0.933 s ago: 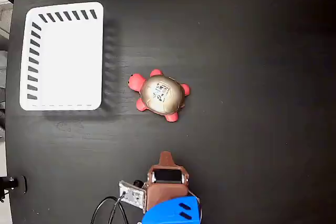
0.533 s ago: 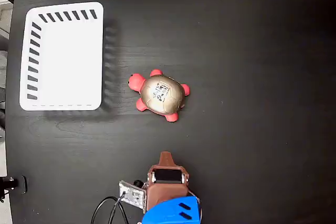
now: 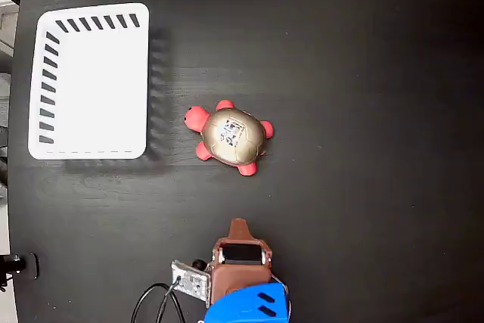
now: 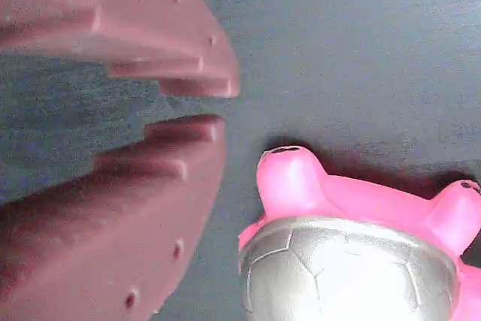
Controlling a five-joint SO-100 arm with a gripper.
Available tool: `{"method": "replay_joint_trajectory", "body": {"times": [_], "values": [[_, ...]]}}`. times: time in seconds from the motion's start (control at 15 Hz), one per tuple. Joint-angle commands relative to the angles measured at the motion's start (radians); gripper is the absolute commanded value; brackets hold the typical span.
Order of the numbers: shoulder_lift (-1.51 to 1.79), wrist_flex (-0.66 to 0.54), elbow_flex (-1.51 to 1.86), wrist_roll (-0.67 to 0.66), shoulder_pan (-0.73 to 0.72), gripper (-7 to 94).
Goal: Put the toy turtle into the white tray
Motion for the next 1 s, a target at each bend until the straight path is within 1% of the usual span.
{"method": "replay_joint_trajectory", "body": {"times": [0.0, 0.27, 0.53, 0.6, 0.8, 0.93], "values": [[0.077, 0.018, -0.012, 0.002, -0.002, -1], [0.077, 0.018, -0.012, -0.049, -0.06, -1], [0.077, 0.017, -0.012, 0.009, -0.02, -1], [0.048, -0.018, -0.014, 0.037, -0.018, -1], [-0.239, -0.095, -0.184, 0.069, -0.026, -1], [-0.451, -0.1, -0.333, 0.092, -0.037, -1]]}}
